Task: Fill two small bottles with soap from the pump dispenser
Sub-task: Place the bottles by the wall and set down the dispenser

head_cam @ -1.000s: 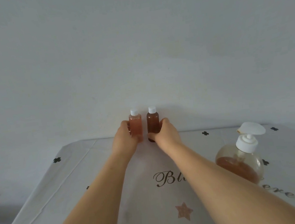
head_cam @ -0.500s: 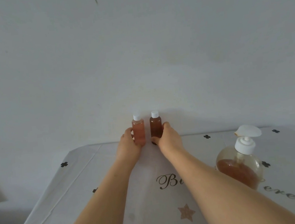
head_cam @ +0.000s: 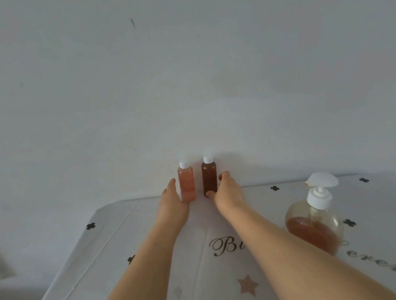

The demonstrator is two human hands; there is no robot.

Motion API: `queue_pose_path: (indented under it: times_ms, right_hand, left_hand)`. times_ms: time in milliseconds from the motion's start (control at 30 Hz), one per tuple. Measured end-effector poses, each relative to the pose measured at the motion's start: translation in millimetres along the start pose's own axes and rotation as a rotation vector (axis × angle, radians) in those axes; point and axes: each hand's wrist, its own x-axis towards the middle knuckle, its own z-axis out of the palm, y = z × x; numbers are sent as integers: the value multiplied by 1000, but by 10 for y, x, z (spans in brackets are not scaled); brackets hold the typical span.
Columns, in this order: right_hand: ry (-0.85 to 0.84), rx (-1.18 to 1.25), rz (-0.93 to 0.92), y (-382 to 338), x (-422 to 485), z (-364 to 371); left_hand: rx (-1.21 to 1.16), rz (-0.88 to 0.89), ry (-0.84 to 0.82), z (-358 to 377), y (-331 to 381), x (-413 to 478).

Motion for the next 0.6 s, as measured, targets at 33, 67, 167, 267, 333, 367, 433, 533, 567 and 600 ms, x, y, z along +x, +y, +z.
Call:
queue_pose_path:
  times_ms: [33,67,167,267,333,367,433,533,567,600]
  right_hand:
    - [1,7,-7,8,-29,-20]
    - [4,13,-16,20,-87,-57]
    - [17,18,-53,33,-264,-149]
    - [15,27,-95,38,-514,-308]
    - [16,22,-147,51,-695,-422]
    - [20,20,-172,79,-834,-511]
    - [25,22,-223,122,-1074,-643]
    - [56,49,-284,227,-1391,-870]
    - [80,61,-298,272,-1494,-956]
    - [112,69,-311,317,-1566,-1035]
  left_hand:
    - [-1,-13,15,-12,13,-22]
    - [-11,-16,31,-11,30,-54]
    - [-43,-16,93,-57,102,-186]
    - [-88,14,135,-105,220,-355]
    - [-116,37,145,-137,316,-465]
    - [-125,46,139,-139,385,-559]
    - [-130,68,122,-137,482,-717]
    - [-185,101,73,-102,637,-971]
    - [-216,104,55,-78,683,-1049]
    - [-250,109,37,-56,727,-1111]
